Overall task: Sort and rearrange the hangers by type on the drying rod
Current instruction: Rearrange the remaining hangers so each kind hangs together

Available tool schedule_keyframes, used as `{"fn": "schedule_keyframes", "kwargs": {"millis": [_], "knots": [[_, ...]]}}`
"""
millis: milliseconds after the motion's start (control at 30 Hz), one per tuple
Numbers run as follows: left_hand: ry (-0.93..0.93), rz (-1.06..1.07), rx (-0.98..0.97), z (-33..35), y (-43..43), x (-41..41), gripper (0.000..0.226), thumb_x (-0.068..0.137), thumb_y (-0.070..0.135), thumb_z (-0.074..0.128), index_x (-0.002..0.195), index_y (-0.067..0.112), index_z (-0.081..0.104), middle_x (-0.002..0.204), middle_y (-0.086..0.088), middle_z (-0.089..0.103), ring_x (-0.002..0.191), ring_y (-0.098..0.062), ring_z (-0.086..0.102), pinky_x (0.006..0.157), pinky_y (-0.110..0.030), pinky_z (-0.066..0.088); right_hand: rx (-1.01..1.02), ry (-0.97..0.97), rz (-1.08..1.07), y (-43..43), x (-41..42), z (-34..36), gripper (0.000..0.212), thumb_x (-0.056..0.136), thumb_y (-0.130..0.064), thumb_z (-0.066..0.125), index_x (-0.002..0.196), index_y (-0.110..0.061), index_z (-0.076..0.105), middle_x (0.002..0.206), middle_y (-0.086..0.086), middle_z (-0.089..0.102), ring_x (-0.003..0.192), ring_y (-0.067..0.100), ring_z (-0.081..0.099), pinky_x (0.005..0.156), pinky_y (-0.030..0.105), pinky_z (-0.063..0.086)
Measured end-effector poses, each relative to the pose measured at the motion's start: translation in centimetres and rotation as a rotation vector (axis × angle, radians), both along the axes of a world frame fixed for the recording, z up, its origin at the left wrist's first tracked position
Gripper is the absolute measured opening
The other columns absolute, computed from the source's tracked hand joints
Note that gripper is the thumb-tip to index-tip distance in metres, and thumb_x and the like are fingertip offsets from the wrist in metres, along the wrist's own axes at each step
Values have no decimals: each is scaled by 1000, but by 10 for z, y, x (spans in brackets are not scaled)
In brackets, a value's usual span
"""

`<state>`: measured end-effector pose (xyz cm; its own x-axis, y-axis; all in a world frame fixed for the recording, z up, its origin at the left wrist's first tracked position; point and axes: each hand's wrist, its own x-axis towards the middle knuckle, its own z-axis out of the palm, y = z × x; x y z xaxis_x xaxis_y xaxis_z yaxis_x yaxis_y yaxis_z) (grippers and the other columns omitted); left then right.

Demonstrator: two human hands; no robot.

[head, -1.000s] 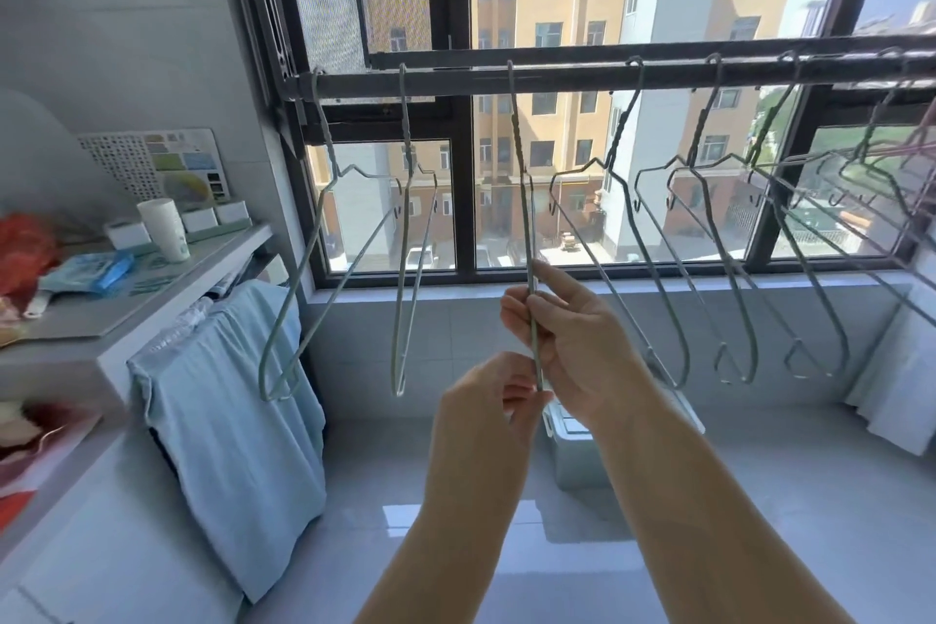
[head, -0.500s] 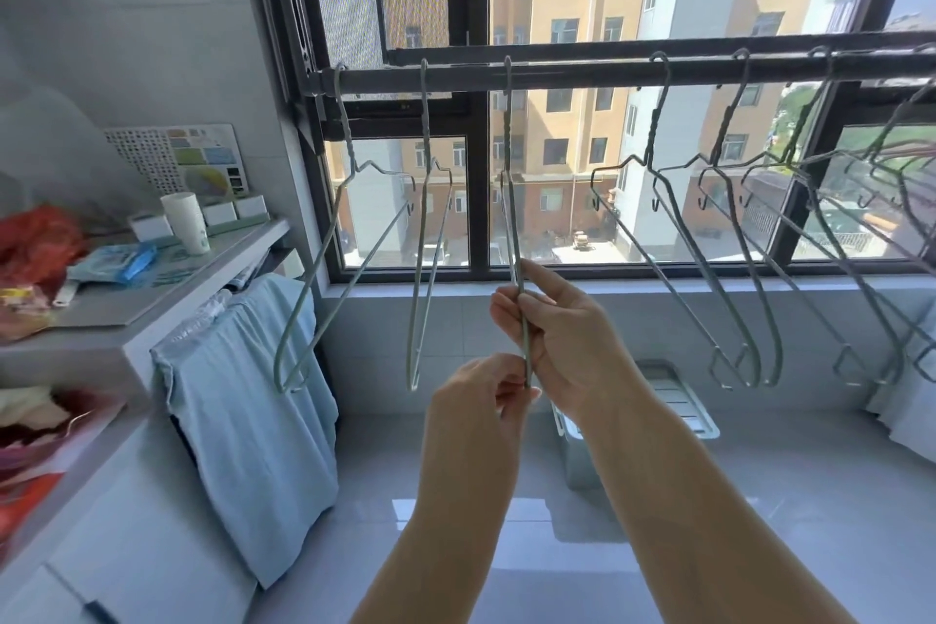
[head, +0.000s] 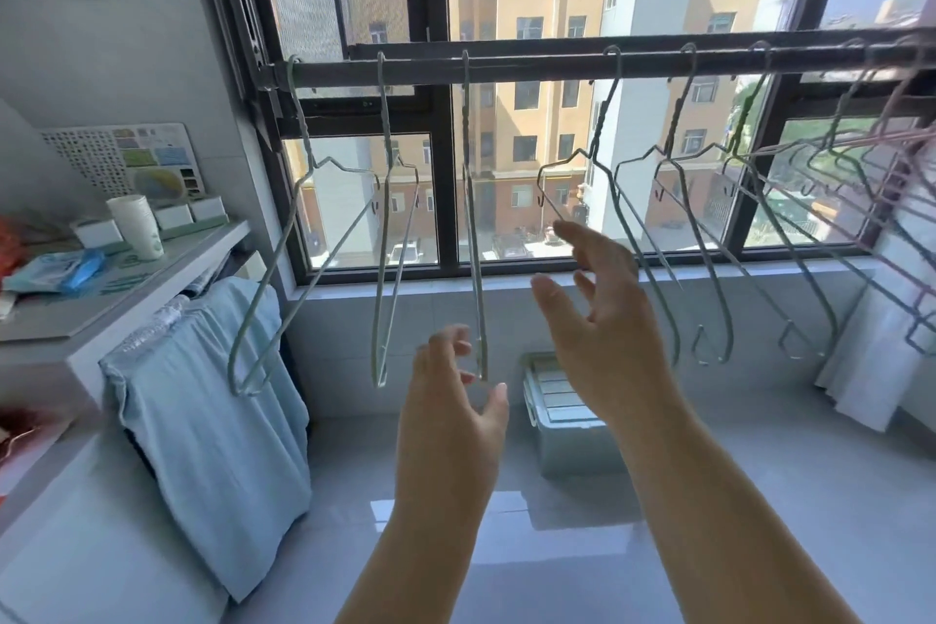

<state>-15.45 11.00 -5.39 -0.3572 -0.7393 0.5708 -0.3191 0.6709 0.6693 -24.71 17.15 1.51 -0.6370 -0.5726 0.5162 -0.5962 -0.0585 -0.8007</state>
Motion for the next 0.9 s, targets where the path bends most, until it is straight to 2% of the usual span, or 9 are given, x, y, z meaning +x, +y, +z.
{"fn": "schedule_keyframes", "kwargs": {"millis": [133, 200, 300, 400, 500, 567, 700, 800, 900], "knots": [[108, 111, -136, 7, 15, -10, 65, 70, 16, 76, 125, 17, 42, 101, 8, 44, 85, -9, 42, 84, -14, 31, -26, 233, -203, 40, -31, 15, 45, 89, -21, 54, 132, -23, 43, 134, -5, 40, 123, 4, 34, 100, 18, 24], [193, 10, -164, 16, 29, -21, 60, 74, 15, 72, 126, 22, 41, 100, 13, 45, 82, -2, 43, 81, -12, 35, 95, 152, -190, 47, -52, 16, 50, 91, -21, 52, 138, -20, 36, 142, -2, 38, 127, 8, 35, 101, 18, 24], [146, -180, -40, 26, 46, -45, 52, 78, 19, 69, 126, 21, 48, 103, 10, 54, 84, 3, 51, 77, -5, 39, 254, -78, -47, 45, -73, 9, 50, 94, -20, 47, 141, -17, 30, 145, 5, 37, 129, 20, 39, 108, 34, 30], [4, -261, 120, 29, 56, -72, 51, 79, 25, 69, 126, 18, 51, 112, 3, 59, 94, -5, 54, 83, -11, 39, 321, -188, 41, 42, -84, -2, 40, 95, -12, 41, 135, -14, 35, 135, 9, 46, 106, 18, 46, 91, 32, 37], [-19, -287, 214, 28, 63, -96, 41, 81, 18, 67, 121, 17, 57, 117, 2, 63, 102, -10, 59, 90, -18, 43, 363, -270, 102, 42, -93, -11, 41, 95, -11, 40, 135, -14, 35, 135, 7, 47, 114, 21, 47, 98, 36, 38], [-5, -264, 208, 24, 65, -107, 36, 81, 12, 65, 117, 18, 59, 115, 2, 65, 102, -12, 61, 91, -20, 46, 327, -288, 106, 41, -95, -14, 38, 94, -9, 41, 132, -13, 39, 132, 8, 50, 115, 22, 49, 102, 39, 39], [-24, -151, 150, 22, 65, -120, 49, 81, 14, 66, 127, 12, 48, 125, -4, 56, 111, -17, 55, 97, -26, 44, 209, -113, -18, 46, -102, -7, 47, 92, -8, 46, 137, -18, 37, 136, 2, 41, 124, 18, 42, 101, 28, 34], [-78, -129, 168, 21, 65, -130, 60, 84, 16, 63, 136, 10, 35, 135, -6, 46, 124, -18, 44, 103, -25, 33, 305, -78, -2, 40, -109, -1, 52, 94, -15, 45, 143, -17, 26, 149, 3, 28, 137, 21, 28, 112, 34, 24], [-157, -157, 240, 17, 69, -138, 48, 88, 14, 55, 133, 12, 37, 128, -4, 48, 121, -15, 45, 92, -14, 36, 427, -196, 124, 29, -110, -3, 51, 97, -18, 39, 143, -12, 20, 143, 13, 39, 126, 27, 42, 98, 36, 38]]}}
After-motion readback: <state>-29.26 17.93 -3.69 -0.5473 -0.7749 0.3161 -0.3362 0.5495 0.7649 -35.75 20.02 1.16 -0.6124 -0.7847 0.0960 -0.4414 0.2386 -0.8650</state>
